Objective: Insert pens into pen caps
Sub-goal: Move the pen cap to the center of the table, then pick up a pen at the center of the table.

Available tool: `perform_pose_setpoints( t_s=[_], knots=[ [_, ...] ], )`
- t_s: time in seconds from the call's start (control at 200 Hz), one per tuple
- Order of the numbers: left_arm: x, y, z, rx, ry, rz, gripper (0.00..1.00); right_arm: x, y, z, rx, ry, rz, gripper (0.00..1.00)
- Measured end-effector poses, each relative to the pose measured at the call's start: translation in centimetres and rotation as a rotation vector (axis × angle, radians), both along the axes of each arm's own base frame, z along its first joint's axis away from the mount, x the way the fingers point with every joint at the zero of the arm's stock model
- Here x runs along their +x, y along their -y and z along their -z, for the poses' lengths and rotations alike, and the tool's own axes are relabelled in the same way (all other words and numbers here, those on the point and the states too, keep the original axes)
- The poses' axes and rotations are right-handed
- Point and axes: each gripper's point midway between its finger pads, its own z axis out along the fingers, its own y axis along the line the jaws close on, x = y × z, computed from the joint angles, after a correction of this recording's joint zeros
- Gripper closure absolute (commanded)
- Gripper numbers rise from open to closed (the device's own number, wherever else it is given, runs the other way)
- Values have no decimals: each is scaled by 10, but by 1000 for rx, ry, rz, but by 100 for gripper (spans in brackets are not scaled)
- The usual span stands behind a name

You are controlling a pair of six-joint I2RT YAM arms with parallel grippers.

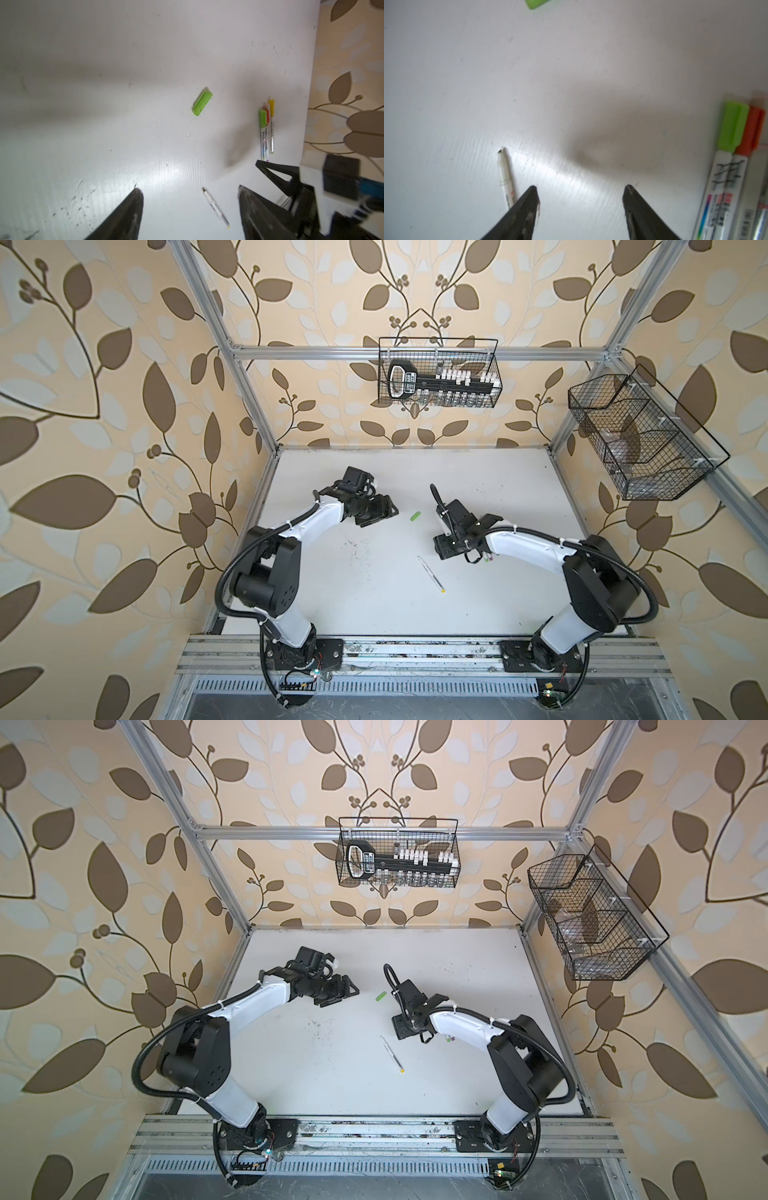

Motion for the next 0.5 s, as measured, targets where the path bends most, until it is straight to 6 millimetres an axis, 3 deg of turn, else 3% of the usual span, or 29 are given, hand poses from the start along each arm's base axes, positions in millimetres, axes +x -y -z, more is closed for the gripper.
perform_pose_setpoints(
  t_s=[0.205, 0.5],
  knots=[
    [27, 27, 25, 132, 10, 109, 39, -40, -3, -13, 68, 29, -5, 32],
    [51, 57, 53, 257, 10, 239, 45, -67, 13, -29, 117, 71, 14, 31]
  ],
)
